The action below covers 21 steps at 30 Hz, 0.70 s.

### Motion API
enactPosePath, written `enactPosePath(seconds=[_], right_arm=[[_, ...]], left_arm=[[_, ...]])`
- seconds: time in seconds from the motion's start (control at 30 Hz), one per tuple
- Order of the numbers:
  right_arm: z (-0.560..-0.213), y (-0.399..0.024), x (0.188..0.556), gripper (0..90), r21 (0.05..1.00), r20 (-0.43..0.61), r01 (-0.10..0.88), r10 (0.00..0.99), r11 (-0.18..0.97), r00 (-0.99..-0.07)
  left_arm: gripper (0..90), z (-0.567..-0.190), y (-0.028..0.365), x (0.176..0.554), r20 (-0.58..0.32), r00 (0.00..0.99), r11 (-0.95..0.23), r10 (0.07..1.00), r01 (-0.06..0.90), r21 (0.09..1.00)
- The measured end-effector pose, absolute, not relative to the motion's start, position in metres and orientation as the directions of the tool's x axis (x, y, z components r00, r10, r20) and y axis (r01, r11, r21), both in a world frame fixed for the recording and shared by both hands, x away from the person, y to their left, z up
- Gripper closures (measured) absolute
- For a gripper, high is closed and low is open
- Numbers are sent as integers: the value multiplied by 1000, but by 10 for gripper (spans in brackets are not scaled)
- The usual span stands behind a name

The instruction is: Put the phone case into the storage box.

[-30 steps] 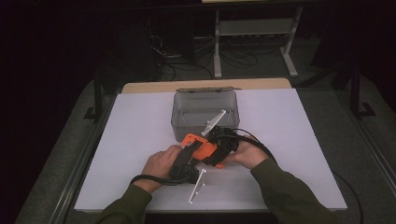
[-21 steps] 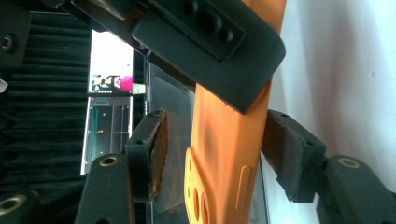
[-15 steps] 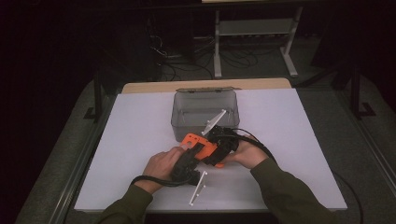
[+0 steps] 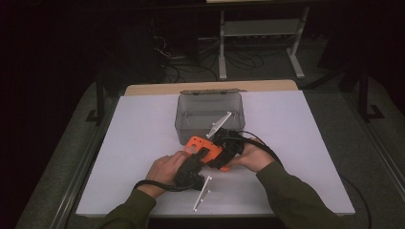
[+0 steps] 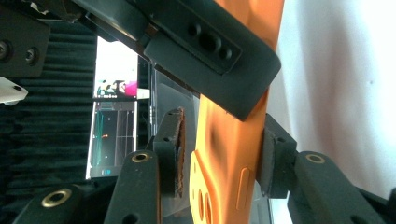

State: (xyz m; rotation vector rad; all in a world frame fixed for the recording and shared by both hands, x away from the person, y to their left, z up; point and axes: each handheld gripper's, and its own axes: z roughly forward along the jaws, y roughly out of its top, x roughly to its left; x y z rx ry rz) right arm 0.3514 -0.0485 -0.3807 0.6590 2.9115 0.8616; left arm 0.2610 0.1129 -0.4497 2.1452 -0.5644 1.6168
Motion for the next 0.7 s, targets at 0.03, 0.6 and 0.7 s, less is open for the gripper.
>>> enactPosePath(seconds=[0.03, 0.6, 0.7], right_arm=[[-381, -49, 352, 154, 527, 86, 390, 409, 755, -909], [-380, -51, 354, 154, 535, 105, 402, 414, 743, -904], [-380, -52, 355, 154, 537, 111, 405, 413, 740, -904]], left_arm=[[584, -449, 113, 261, 965, 248, -841, -83, -538, 65], [728, -450, 113, 260, 963, 247, -836, -107, -547, 47], [734, -450, 113, 260, 963, 244, -837, -110, -545, 43]])
